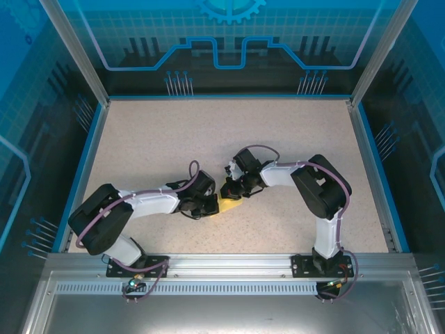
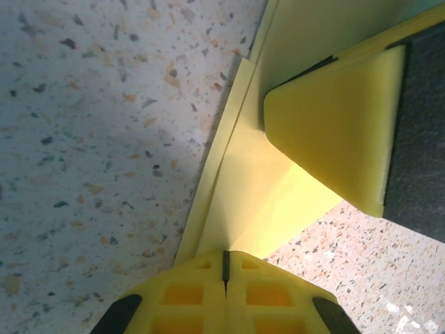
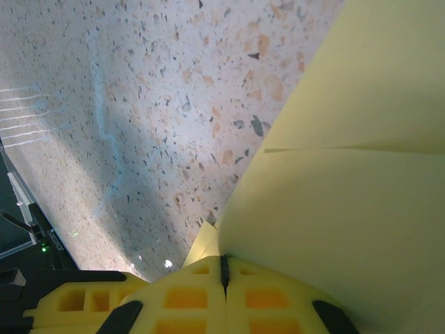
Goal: Fold a paper plane with a square sheet of paper (pick it up from the middle)
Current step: Fourth fold the wing at the center of the table.
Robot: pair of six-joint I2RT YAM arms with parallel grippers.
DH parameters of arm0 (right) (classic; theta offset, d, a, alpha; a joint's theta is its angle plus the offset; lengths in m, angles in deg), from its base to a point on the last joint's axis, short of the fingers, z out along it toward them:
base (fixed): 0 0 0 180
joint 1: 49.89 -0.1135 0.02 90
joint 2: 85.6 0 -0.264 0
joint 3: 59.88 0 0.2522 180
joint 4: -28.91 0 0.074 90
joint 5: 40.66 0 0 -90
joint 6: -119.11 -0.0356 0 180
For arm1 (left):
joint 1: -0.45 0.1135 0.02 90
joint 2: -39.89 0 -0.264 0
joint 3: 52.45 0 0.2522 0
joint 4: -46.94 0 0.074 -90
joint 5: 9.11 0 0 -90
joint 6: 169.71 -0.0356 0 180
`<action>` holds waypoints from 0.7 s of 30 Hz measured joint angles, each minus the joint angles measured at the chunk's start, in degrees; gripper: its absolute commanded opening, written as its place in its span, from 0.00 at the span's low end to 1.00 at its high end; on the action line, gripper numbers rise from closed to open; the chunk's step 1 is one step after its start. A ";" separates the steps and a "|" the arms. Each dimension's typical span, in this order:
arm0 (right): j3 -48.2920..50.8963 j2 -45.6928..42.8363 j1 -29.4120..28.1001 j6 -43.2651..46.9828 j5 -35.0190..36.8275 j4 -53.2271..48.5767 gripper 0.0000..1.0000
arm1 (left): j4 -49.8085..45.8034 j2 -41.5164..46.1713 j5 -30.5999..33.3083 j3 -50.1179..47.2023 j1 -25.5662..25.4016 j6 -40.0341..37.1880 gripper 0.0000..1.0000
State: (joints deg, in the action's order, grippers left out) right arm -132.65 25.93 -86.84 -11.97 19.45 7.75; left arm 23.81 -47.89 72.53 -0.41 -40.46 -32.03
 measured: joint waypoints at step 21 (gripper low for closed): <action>-3.21 1.70 0.00 0.68 -0.31 -4.74 0.01 | -1.38 6.58 -1.14 -5.97 3.32 -0.17 0.03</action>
State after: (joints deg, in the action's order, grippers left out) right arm -135.86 27.63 -86.84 -11.29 19.14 3.00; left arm 22.44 -41.32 71.40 -6.37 -37.14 -32.21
